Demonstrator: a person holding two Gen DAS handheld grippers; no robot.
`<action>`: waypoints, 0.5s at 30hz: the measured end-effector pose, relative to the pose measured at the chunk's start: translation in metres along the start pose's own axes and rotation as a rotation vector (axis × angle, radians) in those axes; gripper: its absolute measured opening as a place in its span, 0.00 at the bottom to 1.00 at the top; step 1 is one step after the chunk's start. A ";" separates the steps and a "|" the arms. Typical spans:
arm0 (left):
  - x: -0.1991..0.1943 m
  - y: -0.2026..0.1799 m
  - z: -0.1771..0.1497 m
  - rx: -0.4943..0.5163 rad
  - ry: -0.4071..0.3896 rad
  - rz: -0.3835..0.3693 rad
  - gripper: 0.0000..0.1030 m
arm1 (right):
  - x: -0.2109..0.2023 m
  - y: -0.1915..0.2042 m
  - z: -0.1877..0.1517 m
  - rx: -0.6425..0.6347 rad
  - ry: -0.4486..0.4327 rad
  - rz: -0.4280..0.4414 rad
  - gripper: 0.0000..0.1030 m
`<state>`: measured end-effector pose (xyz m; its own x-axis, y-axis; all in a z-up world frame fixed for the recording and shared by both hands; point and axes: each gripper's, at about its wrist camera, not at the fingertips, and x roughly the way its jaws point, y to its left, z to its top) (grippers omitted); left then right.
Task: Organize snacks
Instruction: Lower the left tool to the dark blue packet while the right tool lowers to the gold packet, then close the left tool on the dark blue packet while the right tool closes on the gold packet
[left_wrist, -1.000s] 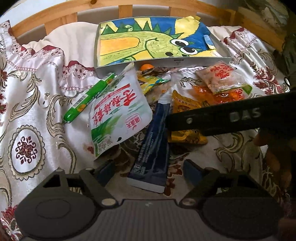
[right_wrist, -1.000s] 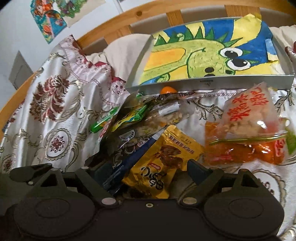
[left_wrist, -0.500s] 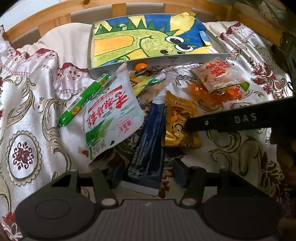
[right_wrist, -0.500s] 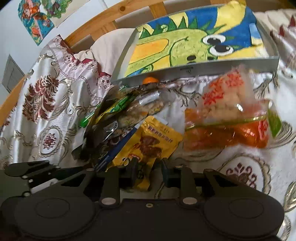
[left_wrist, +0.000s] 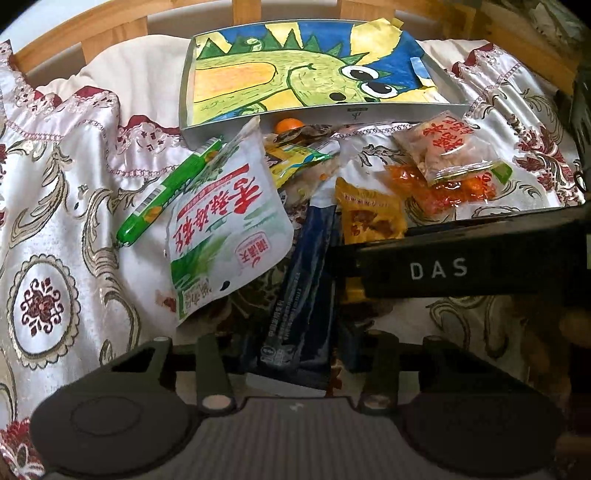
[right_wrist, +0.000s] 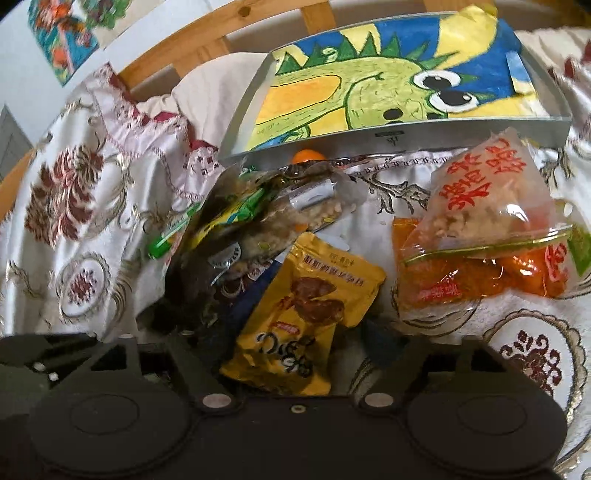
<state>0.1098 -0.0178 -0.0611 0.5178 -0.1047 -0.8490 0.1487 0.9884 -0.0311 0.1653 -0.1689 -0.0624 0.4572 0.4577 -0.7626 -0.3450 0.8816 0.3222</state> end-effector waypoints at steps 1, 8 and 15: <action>-0.001 -0.001 0.000 -0.001 0.004 0.003 0.45 | -0.001 -0.001 0.000 -0.001 0.001 0.006 0.55; -0.010 -0.008 0.000 -0.041 0.043 0.021 0.44 | -0.011 -0.011 -0.003 0.001 0.032 0.052 0.32; -0.008 -0.005 0.003 -0.039 0.040 0.010 0.50 | -0.017 -0.021 -0.005 0.014 0.048 0.070 0.32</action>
<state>0.1072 -0.0224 -0.0530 0.4847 -0.0906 -0.8700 0.1106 0.9930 -0.0418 0.1607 -0.1957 -0.0584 0.3926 0.5125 -0.7637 -0.3630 0.8493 0.3833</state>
